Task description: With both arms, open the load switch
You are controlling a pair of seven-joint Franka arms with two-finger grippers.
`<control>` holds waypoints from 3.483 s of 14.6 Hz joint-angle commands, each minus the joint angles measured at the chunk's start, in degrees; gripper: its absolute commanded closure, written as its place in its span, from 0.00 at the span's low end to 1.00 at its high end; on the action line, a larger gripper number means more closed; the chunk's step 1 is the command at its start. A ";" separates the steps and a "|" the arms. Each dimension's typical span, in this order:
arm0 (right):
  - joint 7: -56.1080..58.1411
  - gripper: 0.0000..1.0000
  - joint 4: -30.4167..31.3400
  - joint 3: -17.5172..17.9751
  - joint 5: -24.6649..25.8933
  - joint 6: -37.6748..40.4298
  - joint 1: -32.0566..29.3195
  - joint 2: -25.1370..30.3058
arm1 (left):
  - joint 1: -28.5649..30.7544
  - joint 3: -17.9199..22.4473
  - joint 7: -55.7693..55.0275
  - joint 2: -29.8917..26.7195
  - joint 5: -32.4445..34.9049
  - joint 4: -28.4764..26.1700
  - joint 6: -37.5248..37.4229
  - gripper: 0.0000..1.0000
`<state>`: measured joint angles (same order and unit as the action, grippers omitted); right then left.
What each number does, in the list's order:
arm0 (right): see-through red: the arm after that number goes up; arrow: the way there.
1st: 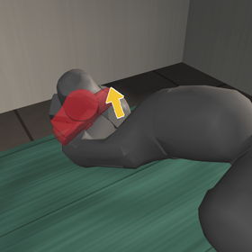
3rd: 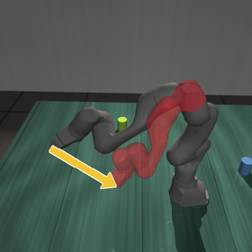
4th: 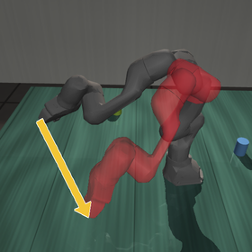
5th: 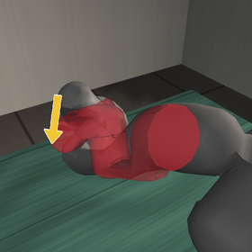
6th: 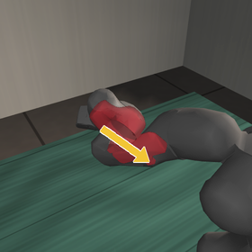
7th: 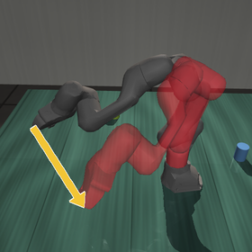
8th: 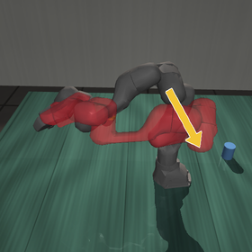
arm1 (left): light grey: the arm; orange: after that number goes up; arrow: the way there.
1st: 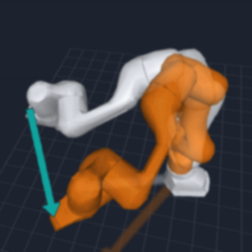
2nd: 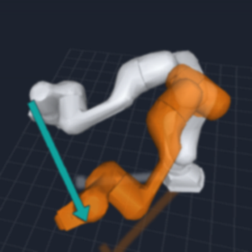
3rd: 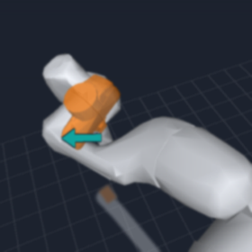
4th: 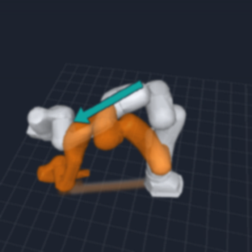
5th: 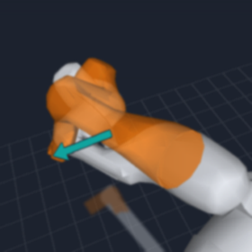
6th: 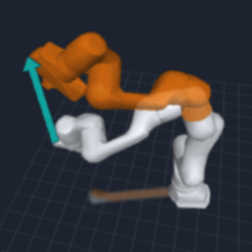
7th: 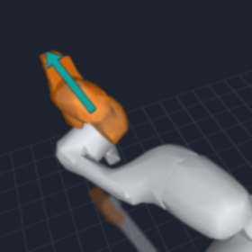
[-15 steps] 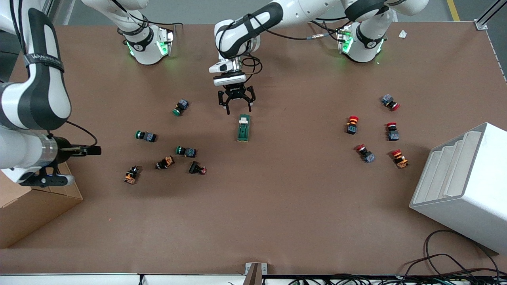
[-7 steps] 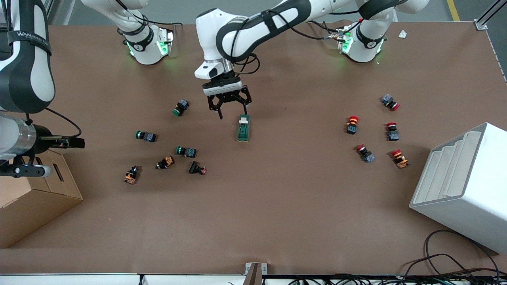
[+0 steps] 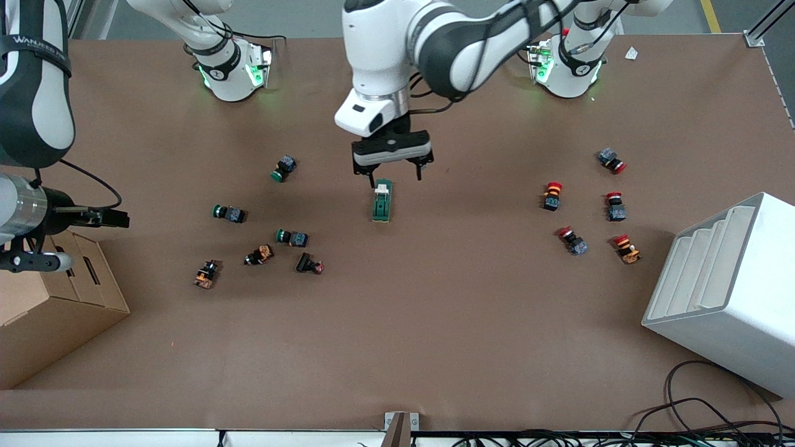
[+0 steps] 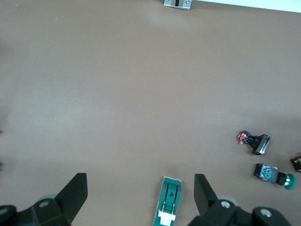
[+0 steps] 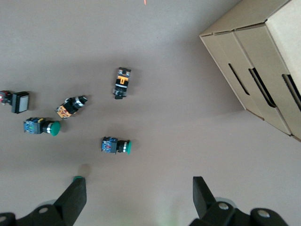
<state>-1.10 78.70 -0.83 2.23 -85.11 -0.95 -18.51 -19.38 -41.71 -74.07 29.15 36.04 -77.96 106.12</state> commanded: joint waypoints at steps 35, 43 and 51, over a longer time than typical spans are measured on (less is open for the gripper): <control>0.57 0.00 2.07 -0.14 -2.67 10.14 -0.19 13.67 | 17.54 33.89 69.50 -38.38 -37.89 -18.37 -20.25 0.00; 0.58 0.00 13.39 0.04 -2.67 3.56 0.69 21.65 | 17.98 36.00 70.29 -38.12 -37.89 -18.11 -20.34 0.00; 0.58 0.00 19.74 0.04 -2.67 1.27 0.51 26.42 | 17.89 36.00 70.64 -37.59 -37.54 -17.66 -20.16 0.00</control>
<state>-0.86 95.24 -1.00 -0.56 -82.44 -0.19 5.21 -1.58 -5.71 -4.32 -8.01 -1.18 -95.22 85.39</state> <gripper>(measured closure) 0.000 0.000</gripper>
